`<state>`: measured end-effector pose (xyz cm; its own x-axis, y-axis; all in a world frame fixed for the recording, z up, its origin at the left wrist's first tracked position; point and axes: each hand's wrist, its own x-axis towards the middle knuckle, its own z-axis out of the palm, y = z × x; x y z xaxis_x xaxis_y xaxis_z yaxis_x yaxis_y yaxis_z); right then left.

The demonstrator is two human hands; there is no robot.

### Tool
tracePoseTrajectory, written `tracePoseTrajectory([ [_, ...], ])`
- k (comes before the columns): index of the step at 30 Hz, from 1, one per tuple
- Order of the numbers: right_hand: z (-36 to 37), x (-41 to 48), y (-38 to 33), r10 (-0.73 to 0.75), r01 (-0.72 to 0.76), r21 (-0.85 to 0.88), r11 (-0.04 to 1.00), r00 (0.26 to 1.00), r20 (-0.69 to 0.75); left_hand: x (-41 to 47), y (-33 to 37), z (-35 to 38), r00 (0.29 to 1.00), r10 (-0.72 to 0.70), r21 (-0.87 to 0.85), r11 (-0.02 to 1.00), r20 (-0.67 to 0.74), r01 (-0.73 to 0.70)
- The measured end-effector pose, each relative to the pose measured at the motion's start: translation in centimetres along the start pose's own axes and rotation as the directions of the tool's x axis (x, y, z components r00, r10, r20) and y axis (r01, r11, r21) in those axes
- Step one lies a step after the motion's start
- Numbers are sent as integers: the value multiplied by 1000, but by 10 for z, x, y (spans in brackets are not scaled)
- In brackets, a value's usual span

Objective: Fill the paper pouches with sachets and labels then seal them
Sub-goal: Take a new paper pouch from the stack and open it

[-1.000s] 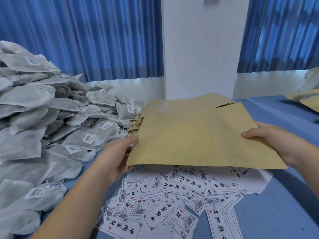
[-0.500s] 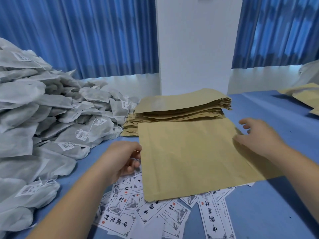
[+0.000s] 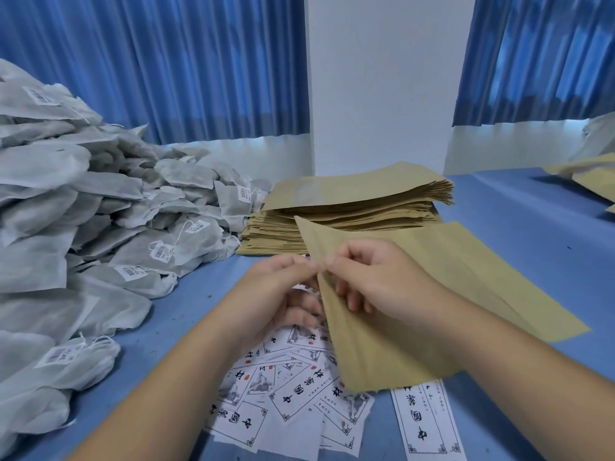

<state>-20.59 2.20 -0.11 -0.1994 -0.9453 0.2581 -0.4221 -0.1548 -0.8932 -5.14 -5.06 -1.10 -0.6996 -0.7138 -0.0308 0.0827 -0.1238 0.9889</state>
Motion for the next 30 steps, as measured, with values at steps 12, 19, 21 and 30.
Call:
tracePoseTrajectory([
  [12, 7, -13, 18, 84, -93, 251, 964, 995, 46, -4, -7, 14, 998, -27, 21, 999, 55, 26],
  [19, 3, -13, 25, 84, -137, 361, 922, 984, 158, -4, -9, 18, 996, -61, 77, 995, 64, 56],
  [21, 2, -14, 26, 92, -153, 355, 922, 979, 184, -3, -11, 19, 996, -79, 107, 991, 45, 73],
  [30, 1, -13, 22, 85, -132, 343, 930, 985, 149, -12, -9, 22, 973, -121, 225, 971, 194, 76],
])
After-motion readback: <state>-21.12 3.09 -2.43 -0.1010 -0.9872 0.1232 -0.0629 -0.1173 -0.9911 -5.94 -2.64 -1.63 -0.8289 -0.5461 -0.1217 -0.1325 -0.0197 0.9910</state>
